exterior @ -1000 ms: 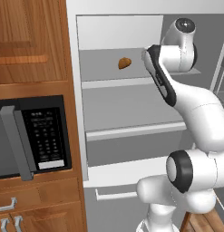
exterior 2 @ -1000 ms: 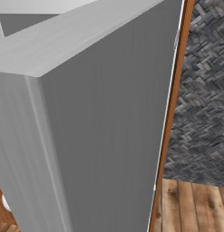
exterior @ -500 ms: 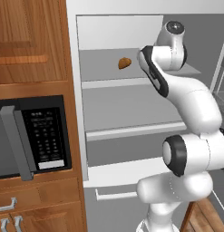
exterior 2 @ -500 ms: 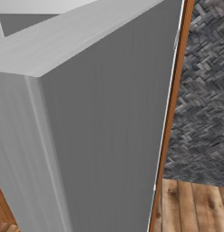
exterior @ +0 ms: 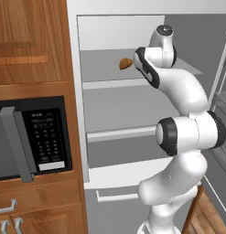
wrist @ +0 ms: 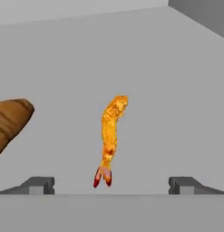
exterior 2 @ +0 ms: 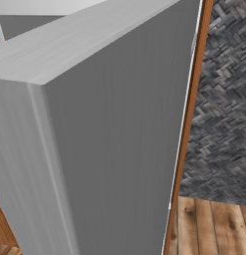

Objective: Pick shrimp from the fridge and place it on the plate on the counter.

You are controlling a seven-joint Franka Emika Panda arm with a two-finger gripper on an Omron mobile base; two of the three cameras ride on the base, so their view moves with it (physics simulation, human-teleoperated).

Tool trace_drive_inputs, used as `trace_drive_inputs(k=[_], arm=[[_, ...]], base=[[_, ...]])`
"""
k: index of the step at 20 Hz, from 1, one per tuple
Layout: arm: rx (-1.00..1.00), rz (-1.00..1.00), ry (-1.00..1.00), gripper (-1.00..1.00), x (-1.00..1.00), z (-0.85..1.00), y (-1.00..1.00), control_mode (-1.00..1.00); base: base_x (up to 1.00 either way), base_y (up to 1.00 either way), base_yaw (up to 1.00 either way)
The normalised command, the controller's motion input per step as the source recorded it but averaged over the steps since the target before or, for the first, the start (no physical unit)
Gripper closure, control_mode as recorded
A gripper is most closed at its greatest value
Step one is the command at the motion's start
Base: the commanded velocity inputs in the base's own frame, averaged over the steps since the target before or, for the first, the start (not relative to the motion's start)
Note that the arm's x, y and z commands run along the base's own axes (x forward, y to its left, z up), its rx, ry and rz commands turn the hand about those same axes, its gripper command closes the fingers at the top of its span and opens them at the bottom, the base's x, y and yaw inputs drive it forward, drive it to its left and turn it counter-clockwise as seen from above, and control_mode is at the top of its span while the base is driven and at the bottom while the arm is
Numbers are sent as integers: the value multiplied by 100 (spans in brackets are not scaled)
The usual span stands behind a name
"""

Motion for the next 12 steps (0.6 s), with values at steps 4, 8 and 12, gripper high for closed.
trace_drive_inputs(k=[4, 8, 12], arm=[[0, 0, 6, -100, 49, 0, -5, -100], [0, 0, 1, -100, 42, 0, -2, -100], [0, 0, 3, -100, 22, -5, -12, -100]], base=[[0, 0, 0], [0, 0, 0], [0, 0, 0]])
